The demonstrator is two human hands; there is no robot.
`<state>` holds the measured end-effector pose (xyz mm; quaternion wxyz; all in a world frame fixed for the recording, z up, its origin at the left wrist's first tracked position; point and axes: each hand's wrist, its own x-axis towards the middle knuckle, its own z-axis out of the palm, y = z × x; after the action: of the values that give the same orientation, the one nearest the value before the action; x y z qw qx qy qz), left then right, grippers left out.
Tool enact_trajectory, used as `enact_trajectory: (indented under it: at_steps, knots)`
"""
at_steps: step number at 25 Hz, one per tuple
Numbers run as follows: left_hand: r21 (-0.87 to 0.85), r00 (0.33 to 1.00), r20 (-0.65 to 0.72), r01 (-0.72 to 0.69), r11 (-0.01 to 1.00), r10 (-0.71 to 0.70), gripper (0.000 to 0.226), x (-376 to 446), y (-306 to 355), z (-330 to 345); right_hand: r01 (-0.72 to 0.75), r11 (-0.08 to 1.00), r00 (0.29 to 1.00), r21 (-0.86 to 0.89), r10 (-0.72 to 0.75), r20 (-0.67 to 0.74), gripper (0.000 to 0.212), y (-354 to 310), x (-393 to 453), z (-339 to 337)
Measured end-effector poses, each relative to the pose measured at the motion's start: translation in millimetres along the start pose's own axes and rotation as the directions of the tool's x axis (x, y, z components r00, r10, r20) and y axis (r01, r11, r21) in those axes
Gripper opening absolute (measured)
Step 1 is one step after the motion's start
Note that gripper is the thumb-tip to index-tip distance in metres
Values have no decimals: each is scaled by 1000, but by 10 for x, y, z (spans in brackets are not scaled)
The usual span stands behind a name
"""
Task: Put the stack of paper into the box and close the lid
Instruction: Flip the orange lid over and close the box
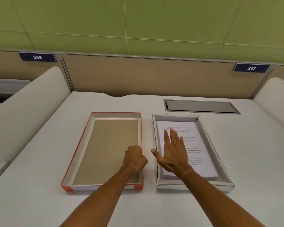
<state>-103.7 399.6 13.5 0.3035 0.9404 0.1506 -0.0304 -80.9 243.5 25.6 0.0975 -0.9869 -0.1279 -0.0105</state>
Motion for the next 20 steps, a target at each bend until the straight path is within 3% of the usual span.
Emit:
enact_trajectory:
  at_steps: [5,8,10,15,18,20]
  knots:
    - [-272,983,-182,-64,960,14,12,54,281,-644,-43,973,999,227,47,-12,97,-79,193,-78]
    - [-557,968,-246,-106,824,-41,12,114,379,-1167,-68,885,998,462,60,31,88,-158,288,-134]
    - [-736,970,-227,-114,667,-86,15,114,377,-1456,-117,779,993,616,90,76,78,-216,353,-160]
    - [-898,970,-192,-112,426,-148,9,-3,272,-1955,-369,450,926,813,98,365,65,-264,498,-179]
    - [-986,998,-31,-23,164,-48,21,-81,201,-2135,-549,200,829,812,3,560,55,-193,485,-160]
    - [-994,995,94,92,54,39,27,-135,159,-2205,-616,55,782,786,-77,618,46,-150,461,-129]
